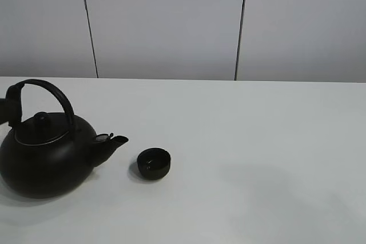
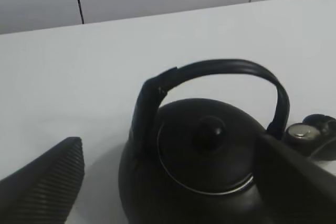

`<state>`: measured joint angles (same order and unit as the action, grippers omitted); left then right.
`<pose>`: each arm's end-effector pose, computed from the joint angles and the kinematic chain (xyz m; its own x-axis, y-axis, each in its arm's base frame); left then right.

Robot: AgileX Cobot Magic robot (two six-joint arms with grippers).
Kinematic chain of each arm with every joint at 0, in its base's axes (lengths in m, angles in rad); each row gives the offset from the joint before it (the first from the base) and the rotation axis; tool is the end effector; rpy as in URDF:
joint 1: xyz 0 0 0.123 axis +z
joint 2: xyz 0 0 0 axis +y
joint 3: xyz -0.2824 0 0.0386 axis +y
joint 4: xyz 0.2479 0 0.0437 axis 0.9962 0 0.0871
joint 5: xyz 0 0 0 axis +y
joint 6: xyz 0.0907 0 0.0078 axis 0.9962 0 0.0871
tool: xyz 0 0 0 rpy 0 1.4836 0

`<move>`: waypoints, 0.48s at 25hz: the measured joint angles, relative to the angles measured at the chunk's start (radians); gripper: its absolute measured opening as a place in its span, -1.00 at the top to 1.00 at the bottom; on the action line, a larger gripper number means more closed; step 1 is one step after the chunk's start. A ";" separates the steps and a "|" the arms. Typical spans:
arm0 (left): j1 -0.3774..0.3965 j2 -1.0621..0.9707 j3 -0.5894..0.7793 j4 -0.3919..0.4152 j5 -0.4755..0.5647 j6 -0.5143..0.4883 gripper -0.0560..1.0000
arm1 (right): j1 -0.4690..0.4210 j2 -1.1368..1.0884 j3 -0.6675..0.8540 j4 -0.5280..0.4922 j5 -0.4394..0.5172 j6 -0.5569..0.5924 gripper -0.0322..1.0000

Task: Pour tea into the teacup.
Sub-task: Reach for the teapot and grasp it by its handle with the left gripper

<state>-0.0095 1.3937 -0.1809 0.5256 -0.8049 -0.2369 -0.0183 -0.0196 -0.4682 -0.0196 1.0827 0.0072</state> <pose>0.1941 -0.0347 0.1583 -0.3293 0.1382 -0.9340 0.3948 0.9188 -0.0032 -0.0051 -0.0015 0.2665 -0.4861 0.0069 -0.8739 0.0325 0.9994 -0.0102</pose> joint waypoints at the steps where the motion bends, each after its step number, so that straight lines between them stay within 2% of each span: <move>1: 0.000 0.046 0.000 -0.007 -0.036 0.025 -0.30 | 0.000 0.000 0.000 0.000 0.000 0.000 0.06; 8: 0.000 0.292 -0.042 -0.093 -0.221 0.199 -0.30 | 0.000 0.000 0.000 0.000 0.000 0.000 0.06; 12: 0.000 0.321 -0.084 -0.136 -0.242 0.237 -0.29 | 0.000 0.000 0.000 0.000 -0.001 0.000 0.06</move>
<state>-0.0095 1.7151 -0.2645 0.3895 -1.0474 0.0000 -0.0183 -0.0196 -0.4682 -0.0196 1.0816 0.0072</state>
